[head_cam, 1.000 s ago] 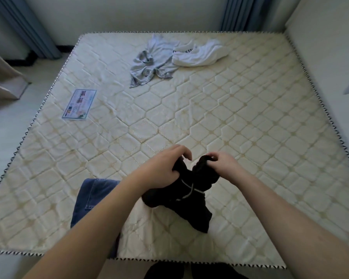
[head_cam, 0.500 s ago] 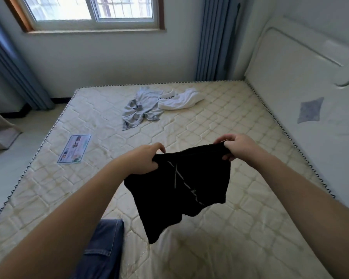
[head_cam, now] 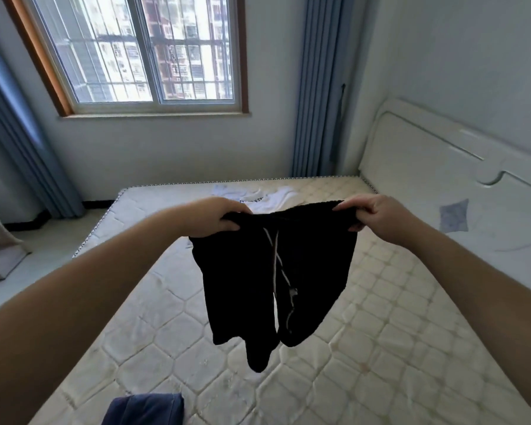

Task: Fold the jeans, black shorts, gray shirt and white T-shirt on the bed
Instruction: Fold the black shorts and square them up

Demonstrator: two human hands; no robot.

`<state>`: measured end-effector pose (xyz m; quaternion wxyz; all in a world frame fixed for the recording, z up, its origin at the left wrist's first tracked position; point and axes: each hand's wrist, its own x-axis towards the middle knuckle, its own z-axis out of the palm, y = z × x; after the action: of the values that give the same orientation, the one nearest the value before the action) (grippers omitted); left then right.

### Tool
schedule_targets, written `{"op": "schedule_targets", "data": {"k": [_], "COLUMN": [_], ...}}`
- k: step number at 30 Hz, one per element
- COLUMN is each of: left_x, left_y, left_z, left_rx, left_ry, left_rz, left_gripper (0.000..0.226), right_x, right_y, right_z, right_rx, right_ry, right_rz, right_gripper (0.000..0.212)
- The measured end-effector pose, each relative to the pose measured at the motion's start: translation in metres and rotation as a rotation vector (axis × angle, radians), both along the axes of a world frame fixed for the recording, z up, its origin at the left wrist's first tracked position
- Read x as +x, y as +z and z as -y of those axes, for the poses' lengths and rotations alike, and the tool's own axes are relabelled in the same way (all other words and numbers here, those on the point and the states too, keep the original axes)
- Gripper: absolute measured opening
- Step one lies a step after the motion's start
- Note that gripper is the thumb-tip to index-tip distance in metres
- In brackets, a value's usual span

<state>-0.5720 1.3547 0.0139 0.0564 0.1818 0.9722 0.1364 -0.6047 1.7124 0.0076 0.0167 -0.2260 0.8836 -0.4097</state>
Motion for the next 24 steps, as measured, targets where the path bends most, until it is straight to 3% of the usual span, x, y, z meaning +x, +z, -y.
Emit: {"op": "schedule_targets", "data": {"k": [3,5,11,20,24], "left_x": [-0.003,-0.006,-0.011,-0.022,-0.024], "left_y": [0.017,0.027,0.045,0.038,0.032], "left_z": [-0.004,-0.007,0.0,0.028,0.039], "left_rx": [0.053,0.073,0.062,-0.237,-0.266], "left_ry": [0.006,0.024,-0.039,-0.038,-0.038], "left_rz": [-0.112,-0.174,-0.237,-0.1,-0.106], "left_gripper": [0.029,0.028,0.041,0.032,0.029], "right_x": [-0.007,-0.01,-0.024,-0.04,-0.048], "right_y": [0.003,0.003,0.009,0.031,0.03], "right_z": [-0.005,-0.006,-0.001,-0.007,-0.012], "right_rx": [0.228,0.37,0.176,0.222,0.24], "right_ry": [0.031,0.025,-0.071,-0.085,-0.077], "right_rz": [-0.069,-0.134,-0.265,-0.284,-0.272], "right_gripper": [0.022,0.026,0.016,0.014,0.013]}}
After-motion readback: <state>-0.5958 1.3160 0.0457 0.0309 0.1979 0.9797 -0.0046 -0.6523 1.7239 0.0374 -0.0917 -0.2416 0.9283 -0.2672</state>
